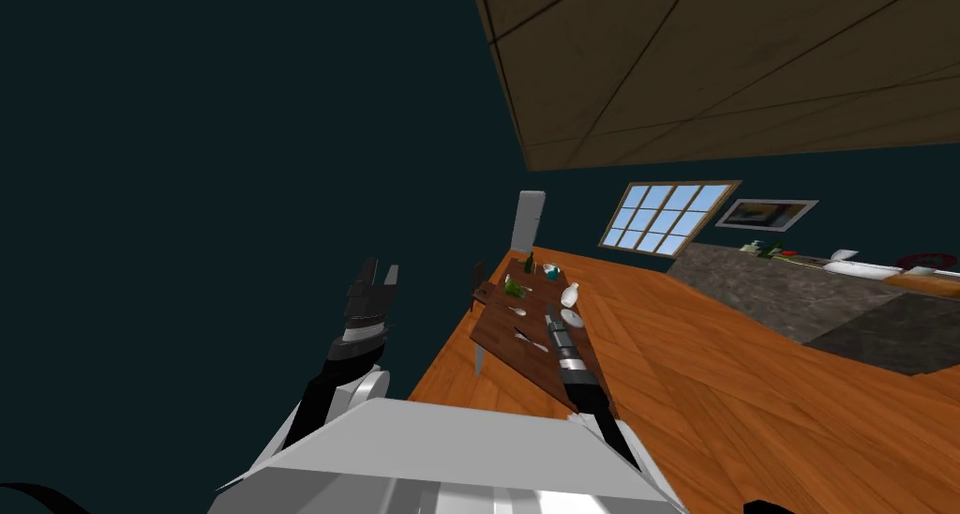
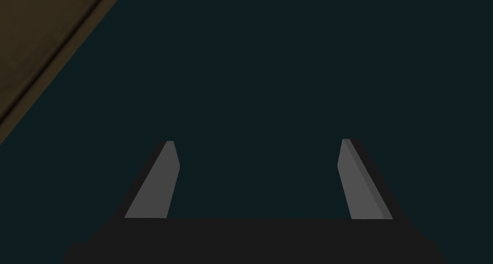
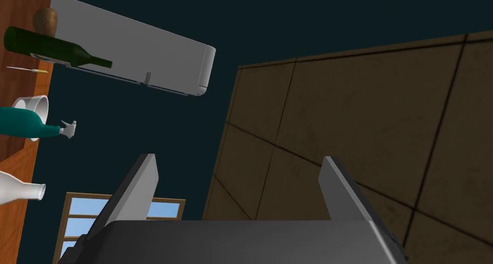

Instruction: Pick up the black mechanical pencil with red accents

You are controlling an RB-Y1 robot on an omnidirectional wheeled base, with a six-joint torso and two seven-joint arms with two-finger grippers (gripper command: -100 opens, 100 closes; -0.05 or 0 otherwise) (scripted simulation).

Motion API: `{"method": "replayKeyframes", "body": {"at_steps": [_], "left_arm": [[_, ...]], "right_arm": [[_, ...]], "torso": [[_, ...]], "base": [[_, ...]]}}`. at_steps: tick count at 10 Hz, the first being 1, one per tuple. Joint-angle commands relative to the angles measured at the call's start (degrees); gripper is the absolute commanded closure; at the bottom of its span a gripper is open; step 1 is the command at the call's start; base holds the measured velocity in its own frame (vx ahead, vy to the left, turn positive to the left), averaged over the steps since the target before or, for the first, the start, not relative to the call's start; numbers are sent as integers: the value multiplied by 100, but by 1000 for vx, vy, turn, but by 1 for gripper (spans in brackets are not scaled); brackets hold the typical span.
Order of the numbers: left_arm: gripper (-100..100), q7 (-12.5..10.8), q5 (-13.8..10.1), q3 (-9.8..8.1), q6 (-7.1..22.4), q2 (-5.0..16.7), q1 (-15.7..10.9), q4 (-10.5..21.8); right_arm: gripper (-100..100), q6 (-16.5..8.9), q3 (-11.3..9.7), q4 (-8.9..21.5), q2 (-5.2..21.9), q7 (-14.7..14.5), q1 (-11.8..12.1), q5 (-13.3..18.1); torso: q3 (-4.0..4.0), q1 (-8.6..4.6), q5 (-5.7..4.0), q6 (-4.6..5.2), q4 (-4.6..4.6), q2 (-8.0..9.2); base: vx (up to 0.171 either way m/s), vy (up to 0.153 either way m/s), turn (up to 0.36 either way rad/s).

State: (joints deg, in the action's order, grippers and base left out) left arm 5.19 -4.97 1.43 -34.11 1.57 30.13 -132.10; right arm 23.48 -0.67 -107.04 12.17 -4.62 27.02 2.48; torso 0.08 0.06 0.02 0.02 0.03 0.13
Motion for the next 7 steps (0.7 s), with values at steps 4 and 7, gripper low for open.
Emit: {"method": "replayKeyframes", "body": {"at_steps": [4,7], "left_arm": [[0,0,0,0,0,0,-1,0],[0,0,0,0,0,0,0,0]], "right_arm": [[-100,-205,-32,694,151,-213,-138,257],[-100,-400,-57,1183,271,-423,-218,534]], "torso": [[-1,-3,-1,-3,0,-1],[-1,-5,-1,1,0,-1]], "base": [[-30,17,145],[-30,21,176]]}}
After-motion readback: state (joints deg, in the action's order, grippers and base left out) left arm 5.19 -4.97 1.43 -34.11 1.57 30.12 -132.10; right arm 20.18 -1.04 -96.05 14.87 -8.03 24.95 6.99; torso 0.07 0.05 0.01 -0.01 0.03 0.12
